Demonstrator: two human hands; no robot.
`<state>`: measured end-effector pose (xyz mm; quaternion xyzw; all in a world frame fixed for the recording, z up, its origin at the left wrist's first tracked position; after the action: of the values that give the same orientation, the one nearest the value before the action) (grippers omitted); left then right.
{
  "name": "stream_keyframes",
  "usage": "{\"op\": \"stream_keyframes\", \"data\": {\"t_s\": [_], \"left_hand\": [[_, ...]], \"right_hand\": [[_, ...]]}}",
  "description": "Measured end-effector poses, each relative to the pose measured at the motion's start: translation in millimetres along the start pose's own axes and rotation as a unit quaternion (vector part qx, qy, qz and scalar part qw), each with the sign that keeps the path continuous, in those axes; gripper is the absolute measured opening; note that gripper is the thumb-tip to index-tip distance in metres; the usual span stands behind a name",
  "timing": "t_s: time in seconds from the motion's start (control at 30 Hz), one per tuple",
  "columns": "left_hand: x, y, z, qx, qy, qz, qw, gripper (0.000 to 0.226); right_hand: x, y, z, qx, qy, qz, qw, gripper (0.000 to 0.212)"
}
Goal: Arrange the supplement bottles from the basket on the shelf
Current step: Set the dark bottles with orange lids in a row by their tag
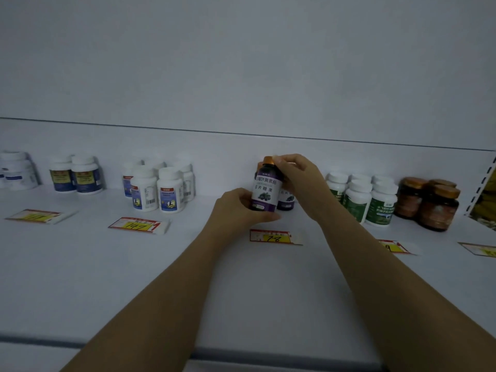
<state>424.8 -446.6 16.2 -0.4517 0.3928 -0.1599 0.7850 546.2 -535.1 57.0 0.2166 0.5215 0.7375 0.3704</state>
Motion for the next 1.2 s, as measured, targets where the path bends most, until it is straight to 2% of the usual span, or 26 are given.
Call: {"op": "stream_keyframes", "data": {"t_s": [0.2, 0.27, 0.37, 0.43, 0.53, 0.67, 0.73, 0.87, 0.93, 1.0, 1.07, 1.13, 1.2], "left_hand": [[0.9, 4.7, 1.1, -0.007, -0.014, -0.016, 1.0, 0.057], [2.6, 5.8, 4.0, -0.026, 0.023, -0.053, 0.998, 0.056], [7.3, 1.6, 2.5, -0.05, 0.133, -0.141, 0.98, 0.046], [8.1, -1.7, -0.1, -0.043, 0.157, -0.175, 0.971, 0.042], [5.8, -3.6, 0.7, -0.026, 0.114, -0.125, 0.985, 0.049], [0.8, -6.7, 4.3, 0.002, 0.001, 0.003, 1.0, 0.052], [1.0, -6.2, 5.0, -0.006, -0.005, -0.001, 1.0, 0.055], [6.3, -7.7, 2.5, -0.047, 0.116, -0.163, 0.979, 0.054], [7.9, -11.3, -0.2, -0.027, 0.147, -0.165, 0.975, 0.051], [6.6, -13.2, -0.2, 0.0, 0.116, -0.108, 0.987, 0.05], [2.4, -12.1, 1.6, 0.015, 0.044, -0.059, 0.997, 0.05], [-1.1, -10.2, 2.3, 0.03, -0.021, -0.018, 0.999, 0.051], [-0.8, -9.6, 2.6, 0.043, -0.037, 0.019, 0.998, 0.054]], "right_hand": [[6.3, 11.1, -4.9, -0.03, 0.021, 0.001, 0.999, 0.028], [4.4, 15.9, -4.9, -0.036, 0.014, 0.018, 0.999, 0.025], [1.3, 20.3, -5.2, -0.044, 0.011, 0.029, 0.999, 0.025], [0.5, 20.8, -6.0, -0.046, 0.016, 0.024, 0.999, 0.024], [2.7, 19.8, -7.6, -0.035, 0.034, 0.024, 0.999, 0.021], [3.9, 22.4, -8.3, -0.051, 0.024, -0.004, 0.998, 0.016], [1.1, 22.4, -8.4, -0.053, 0.011, 0.01, 0.999, 0.013], [-6.2, 22.8, -8.1, -0.046, 0.019, 0.067, 0.997, 0.015], [-7.8, 20.4, -6.3, -0.02, 0.038, 0.111, 0.993, 0.018], [-6.1, 18.0, -5.2, 0.002, 0.067, 0.124, 0.99, 0.022], [-1.5, 16.5, -6.5, 0.002, 0.081, 0.071, 0.994, 0.026], [2.6, 15.9, -8.1, -0.014, 0.07, -0.003, 0.997, 0.028], [1.2, 15.5, -8.5, -0.027, 0.047, -0.029, 0.998, 0.025]]}}
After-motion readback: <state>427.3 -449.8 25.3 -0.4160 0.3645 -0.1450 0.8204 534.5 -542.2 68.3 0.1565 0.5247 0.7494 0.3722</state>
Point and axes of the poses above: each hand's wrist, its own z-axis towards the middle knuckle, its own x-axis out of the palm, y = z × x, the point moved 4 cm from there along z, towards the middle knuckle, and after that the axes turned 2 degrees about z, right-handed, at the moved point
